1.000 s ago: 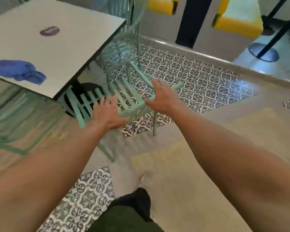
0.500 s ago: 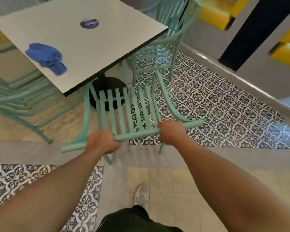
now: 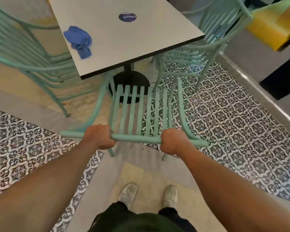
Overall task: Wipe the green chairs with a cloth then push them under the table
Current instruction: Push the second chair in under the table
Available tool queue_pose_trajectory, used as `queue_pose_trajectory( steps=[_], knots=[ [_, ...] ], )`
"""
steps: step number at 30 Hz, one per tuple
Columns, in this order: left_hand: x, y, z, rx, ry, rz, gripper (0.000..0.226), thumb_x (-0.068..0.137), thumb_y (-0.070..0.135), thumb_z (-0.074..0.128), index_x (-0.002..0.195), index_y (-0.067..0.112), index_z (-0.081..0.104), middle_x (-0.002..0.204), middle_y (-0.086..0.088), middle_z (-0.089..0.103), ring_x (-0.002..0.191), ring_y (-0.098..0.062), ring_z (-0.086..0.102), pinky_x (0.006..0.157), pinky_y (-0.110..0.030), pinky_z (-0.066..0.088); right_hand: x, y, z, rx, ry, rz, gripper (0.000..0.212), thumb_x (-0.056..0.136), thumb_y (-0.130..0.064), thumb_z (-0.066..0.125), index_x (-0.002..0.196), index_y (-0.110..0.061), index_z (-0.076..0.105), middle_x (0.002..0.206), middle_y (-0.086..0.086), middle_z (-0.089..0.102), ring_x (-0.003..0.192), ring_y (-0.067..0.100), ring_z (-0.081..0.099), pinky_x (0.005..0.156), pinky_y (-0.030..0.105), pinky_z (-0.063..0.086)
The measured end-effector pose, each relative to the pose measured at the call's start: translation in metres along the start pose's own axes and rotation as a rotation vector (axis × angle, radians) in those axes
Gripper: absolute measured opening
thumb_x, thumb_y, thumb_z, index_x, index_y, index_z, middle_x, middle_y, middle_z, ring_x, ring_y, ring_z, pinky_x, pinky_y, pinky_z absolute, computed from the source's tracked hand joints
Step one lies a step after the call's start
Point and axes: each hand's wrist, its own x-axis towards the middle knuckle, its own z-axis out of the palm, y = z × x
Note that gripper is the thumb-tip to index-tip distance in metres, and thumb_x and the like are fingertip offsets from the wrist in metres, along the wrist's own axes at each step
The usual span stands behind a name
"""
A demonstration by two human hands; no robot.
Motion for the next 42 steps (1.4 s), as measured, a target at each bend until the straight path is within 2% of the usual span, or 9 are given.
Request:
queue_pose_trajectory(
  steps=[6,12,17,21,24,29,33,40,42],
  knots=[
    [-0.028,0.049,0.016,-0.048,0.000,-0.080,0.039,0.066,0.047,0.056,0.100,0.035,0.071,0.089,0.003,0.070,0.088,-0.023,0.066,0.072,-0.031,0.047,-0.014,0.044,0.012,-0.045,-0.019,-0.103,0.020,0.077,-0.041,0.056,0.080,-0.022,0.051,0.062,-0.006,0.044,0.053,0.012,0.043,0.056,0.029,0.040],
    [-0.049,0.104,0.030,-0.096,0.002,-0.188,0.041,0.068,0.050,0.054,0.102,0.035,0.071,0.093,0.002,0.070,0.091,-0.026,0.066,0.077,-0.033,0.048,-0.022,0.089,0.013,-0.066,-0.059,-0.166,0.019,0.078,-0.039,0.055,0.085,-0.022,0.055,0.067,-0.006,0.050,0.065,0.014,0.055,0.064,0.031,0.052],
    [-0.056,0.146,0.035,-0.116,0.011,-0.247,0.039,0.070,0.050,0.056,0.101,0.032,0.070,0.096,0.001,0.069,0.093,-0.026,0.065,0.077,-0.034,0.048,-0.019,0.122,0.013,-0.132,-0.073,-0.166,0.017,0.078,-0.039,0.054,0.086,-0.025,0.057,0.069,-0.007,0.053,0.062,0.010,0.054,0.062,0.031,0.053],
    [-0.052,0.168,0.032,-0.140,0.040,-0.270,0.038,0.070,0.049,0.057,0.101,0.031,0.071,0.095,0.001,0.069,0.093,-0.026,0.065,0.075,-0.034,0.048,-0.013,0.142,0.011,-0.168,-0.060,-0.172,0.016,0.077,-0.042,0.056,0.081,-0.028,0.052,0.066,-0.008,0.052,0.058,0.010,0.051,0.058,0.029,0.048],
    [-0.049,0.173,0.028,-0.139,0.043,-0.282,0.038,0.070,0.048,0.057,0.102,0.031,0.071,0.094,0.000,0.069,0.092,-0.026,0.065,0.076,-0.034,0.048,-0.007,0.148,0.008,-0.175,-0.055,-0.180,0.019,0.077,-0.043,0.059,0.075,-0.028,0.047,0.065,-0.009,0.053,0.058,0.008,0.052,0.056,0.028,0.050],
    [-0.038,0.177,0.020,-0.140,0.056,-0.290,0.037,0.074,0.047,0.056,0.105,0.033,0.070,0.093,0.000,0.069,0.091,-0.026,0.065,0.077,-0.034,0.049,0.010,0.157,0.000,-0.223,-0.046,-0.200,0.026,0.077,-0.040,0.058,0.065,-0.028,0.039,0.065,-0.009,0.054,0.054,0.006,0.049,0.050,0.027,0.041],
    [-0.020,0.171,0.010,-0.153,0.071,-0.282,0.037,0.075,0.049,0.055,0.104,0.031,0.071,0.090,0.001,0.068,0.088,-0.026,0.065,0.076,-0.035,0.049,0.035,0.161,-0.011,-0.250,-0.033,-0.199,0.022,0.079,-0.043,0.058,0.070,-0.029,0.044,0.065,-0.009,0.056,0.054,0.005,0.051,0.047,0.024,0.035],
    [0.016,0.153,-0.008,-0.172,0.091,-0.289,0.037,0.074,0.053,0.054,0.095,0.027,0.070,0.076,0.003,0.061,0.069,-0.021,0.054,0.064,-0.031,0.041,0.082,0.163,-0.033,-0.272,0.001,-0.212,0.018,0.080,-0.043,0.059,0.080,-0.026,0.054,0.066,-0.009,0.058,0.054,0.005,0.055,0.044,0.022,0.039],
    [0.024,0.148,-0.012,-0.171,0.092,-0.295,0.035,0.074,0.051,0.056,0.095,0.027,0.070,0.076,0.003,0.060,0.069,-0.022,0.053,0.063,-0.031,0.039,0.092,0.163,-0.038,-0.254,0.010,-0.216,0.018,0.080,-0.043,0.059,0.076,-0.026,0.053,0.066,-0.008,0.058,0.055,0.006,0.055,0.046,0.022,0.039]
  ],
)
